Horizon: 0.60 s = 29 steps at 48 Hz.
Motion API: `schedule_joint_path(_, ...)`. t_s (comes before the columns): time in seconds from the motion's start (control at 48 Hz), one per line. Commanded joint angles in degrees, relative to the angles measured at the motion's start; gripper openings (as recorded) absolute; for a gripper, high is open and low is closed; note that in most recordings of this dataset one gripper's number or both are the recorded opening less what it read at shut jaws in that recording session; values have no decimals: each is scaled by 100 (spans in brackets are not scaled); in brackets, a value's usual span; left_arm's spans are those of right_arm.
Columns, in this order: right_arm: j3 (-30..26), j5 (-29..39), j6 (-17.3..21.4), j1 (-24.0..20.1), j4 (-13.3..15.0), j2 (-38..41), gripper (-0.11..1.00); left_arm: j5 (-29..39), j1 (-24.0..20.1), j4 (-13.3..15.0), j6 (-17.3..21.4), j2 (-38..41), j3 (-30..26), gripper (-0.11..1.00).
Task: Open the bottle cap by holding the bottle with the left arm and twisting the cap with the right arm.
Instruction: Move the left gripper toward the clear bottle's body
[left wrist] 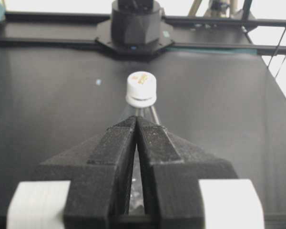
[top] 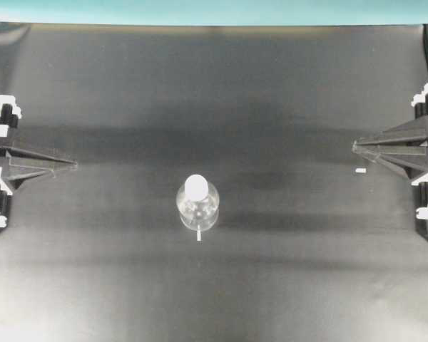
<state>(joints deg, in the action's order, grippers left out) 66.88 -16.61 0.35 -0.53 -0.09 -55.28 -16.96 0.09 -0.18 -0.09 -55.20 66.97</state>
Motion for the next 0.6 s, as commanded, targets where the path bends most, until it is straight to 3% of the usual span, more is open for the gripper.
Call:
schedule_joint_path(0.0,-97,-9,62,79,-26,9,3,35,44,-246,-44,202,-448,14)
schedule_joint_path(0.062,-220,97,53,88,-141,44,8,35,26,-246,26,396,-712,18)
schedule_joint_path(0.146,-387,369,44,97,-185,88,1,35,-18,-246,35,659,-967,10)
schedule_joint_path(0.417,-668,1354,62,97,-211,141,0,-70,-44,-246,26,1617,-1591,11)
schedule_joint_path(0.479,-659,1389,62,97,-220,132,0,-132,-18,-246,53,1828,-1714,18)
schedule_joint_path(0.583,-668,1371,62,220,-220,132,0,-431,-9,-246,35,2241,-1951,46)
